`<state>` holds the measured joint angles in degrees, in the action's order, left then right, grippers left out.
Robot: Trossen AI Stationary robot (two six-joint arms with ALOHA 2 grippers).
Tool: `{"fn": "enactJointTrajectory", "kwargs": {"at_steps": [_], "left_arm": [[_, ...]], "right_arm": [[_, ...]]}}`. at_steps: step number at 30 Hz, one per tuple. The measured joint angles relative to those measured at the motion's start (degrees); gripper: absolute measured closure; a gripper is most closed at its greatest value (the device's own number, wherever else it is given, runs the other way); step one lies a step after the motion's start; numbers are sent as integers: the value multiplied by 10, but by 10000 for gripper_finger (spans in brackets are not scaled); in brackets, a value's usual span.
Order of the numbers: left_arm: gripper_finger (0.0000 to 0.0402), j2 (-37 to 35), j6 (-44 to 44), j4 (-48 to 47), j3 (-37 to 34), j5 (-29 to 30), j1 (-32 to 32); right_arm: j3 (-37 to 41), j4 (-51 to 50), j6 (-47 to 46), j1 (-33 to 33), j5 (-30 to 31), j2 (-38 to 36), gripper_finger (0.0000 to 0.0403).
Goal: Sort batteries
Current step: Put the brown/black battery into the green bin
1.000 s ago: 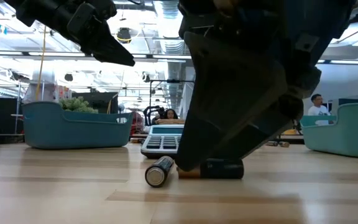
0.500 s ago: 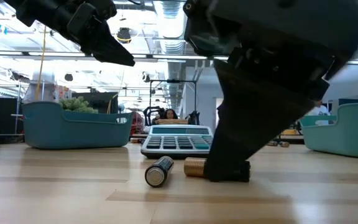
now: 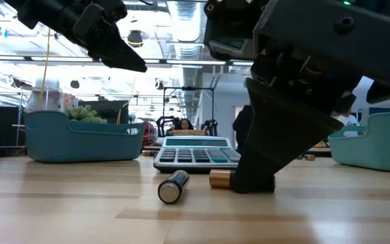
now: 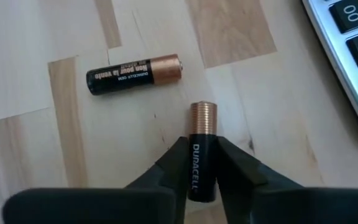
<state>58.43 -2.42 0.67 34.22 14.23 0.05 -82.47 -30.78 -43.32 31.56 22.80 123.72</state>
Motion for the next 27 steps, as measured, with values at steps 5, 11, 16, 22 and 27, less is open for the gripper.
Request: {"fn": "enactJointTrajectory", "kwargs": {"at_steps": [5,11,16,22,27], "left_arm": [[196,0,-2,1,0,0,0],[196,0,-6,1,0,0,0],[196,0,-5,1,0,0,0],[196,0,-5,1,0,0,0],[196,0,-5,1,0,0,0]], "right_arm": [[1,1,-1,-2,-5,1,342],[1,1,-1,-2,-8,0,374],[2,1,3,3,-4,-9,379],[5,-16,14,10,18,-29,381],[5,-38,14,10,27,-46,382]]}}
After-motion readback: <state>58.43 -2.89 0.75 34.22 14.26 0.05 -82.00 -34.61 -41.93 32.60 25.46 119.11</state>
